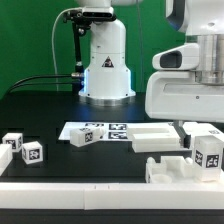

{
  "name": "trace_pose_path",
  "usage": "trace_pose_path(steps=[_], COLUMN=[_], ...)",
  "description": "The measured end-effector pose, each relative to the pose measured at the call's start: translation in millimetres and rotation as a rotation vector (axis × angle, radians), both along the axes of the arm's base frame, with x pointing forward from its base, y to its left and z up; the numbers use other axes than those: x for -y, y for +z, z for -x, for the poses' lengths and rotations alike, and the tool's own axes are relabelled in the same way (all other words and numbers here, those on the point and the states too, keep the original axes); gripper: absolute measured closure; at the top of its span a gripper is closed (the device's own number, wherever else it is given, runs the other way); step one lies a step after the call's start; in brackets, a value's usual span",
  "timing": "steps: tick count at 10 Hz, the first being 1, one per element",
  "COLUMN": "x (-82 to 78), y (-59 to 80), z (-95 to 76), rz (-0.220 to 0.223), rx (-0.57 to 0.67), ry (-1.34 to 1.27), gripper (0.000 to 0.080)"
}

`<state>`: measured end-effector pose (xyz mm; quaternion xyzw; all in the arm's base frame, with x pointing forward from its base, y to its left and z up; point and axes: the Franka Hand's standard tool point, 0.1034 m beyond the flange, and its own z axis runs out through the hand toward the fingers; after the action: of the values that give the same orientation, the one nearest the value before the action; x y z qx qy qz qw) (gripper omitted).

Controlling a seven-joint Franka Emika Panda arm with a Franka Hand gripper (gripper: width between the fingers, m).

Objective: Assemble chair

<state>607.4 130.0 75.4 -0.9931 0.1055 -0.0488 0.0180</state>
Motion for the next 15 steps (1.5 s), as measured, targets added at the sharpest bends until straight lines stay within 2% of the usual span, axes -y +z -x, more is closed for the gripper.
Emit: trace_pose_path(steps=[1,2,3,4,5,6,10,13,15], x=[0.7,0.0,0.7,0.8,0.8,2.6,0.0,0.7,0.6], y=[0.7,0.3,0.3,0.1,0.1,-0.4,0.6,1.1,0.9], z=[-2.9,-2.3,-2.5,-2.4,-2.4,-2.4,1.2,-2.7,-2.5], rz=[0.02,0.008,0.01,0.005,-0.003,-0.011,-0.061,-0.189,-0.186], rx=[0.026,0.022,0.022,0.021,0.019,0.016,-0.051,-0.103,-0.102], ry=[0.143,0.066,0.073,0.034,-0.04,-0.128,-0.75,-1.233,-1.218], gripper=[0.0151,0.0151,0.0306,0.0306,0.0455,0.051,0.051,0.0511,0.0511])
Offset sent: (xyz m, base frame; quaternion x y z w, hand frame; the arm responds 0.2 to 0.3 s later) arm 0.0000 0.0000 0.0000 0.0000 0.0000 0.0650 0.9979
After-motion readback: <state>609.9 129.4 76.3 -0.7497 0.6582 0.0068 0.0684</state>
